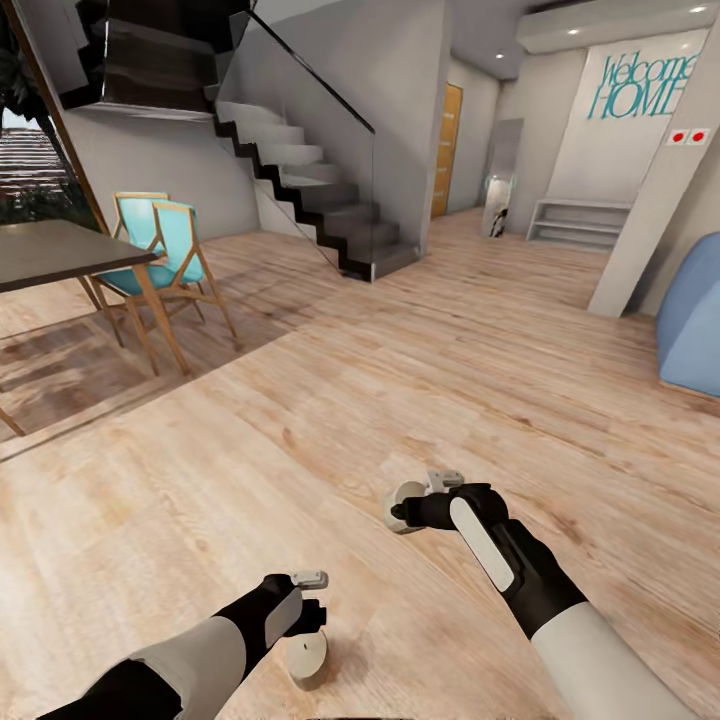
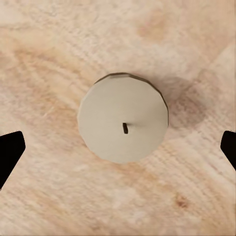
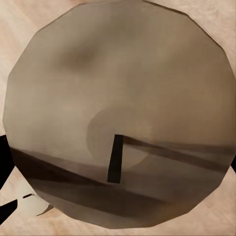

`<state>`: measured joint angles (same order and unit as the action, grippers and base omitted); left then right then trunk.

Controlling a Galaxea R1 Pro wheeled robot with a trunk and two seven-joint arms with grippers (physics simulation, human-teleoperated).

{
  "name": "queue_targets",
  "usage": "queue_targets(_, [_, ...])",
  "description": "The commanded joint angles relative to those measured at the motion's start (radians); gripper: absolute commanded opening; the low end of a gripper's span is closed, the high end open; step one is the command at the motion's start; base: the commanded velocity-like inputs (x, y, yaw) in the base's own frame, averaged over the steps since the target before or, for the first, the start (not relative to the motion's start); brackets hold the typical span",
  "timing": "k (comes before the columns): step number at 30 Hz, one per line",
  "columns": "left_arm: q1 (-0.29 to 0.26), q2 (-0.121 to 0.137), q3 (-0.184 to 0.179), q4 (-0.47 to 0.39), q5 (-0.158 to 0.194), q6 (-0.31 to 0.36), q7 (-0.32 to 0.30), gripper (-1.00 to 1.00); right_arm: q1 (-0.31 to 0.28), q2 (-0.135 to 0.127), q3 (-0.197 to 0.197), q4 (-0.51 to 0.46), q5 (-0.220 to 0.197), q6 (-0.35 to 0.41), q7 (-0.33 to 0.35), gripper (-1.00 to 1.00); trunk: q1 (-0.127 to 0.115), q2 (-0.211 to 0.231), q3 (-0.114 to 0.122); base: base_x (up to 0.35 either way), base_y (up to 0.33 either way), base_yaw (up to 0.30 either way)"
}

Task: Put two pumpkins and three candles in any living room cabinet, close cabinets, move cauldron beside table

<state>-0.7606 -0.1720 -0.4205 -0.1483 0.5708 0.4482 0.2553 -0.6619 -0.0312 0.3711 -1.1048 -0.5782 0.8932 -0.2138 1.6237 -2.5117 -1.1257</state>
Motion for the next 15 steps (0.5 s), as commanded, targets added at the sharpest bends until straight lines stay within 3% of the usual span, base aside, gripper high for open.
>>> queue_targets(1, [0.0,0.0,-0.007,-0.002,0.011,0.004,0.007,1.0,-0.001,-0.001,0.003,-0.001,-0.011,0.001,-0.01,-1.0,0.0,-0.001,-0.005,0.0,0.0,0.0])
queue_targets(15, [0.0,0.002,-0.006,-0.002,0.009,0.0,0.007,1.0,-0.001,-0.001,0.003,-0.002,-0.013,0.004,-0.009,-1.0,0.006,-0.004,-0.059,0.0,0.0,0.0])
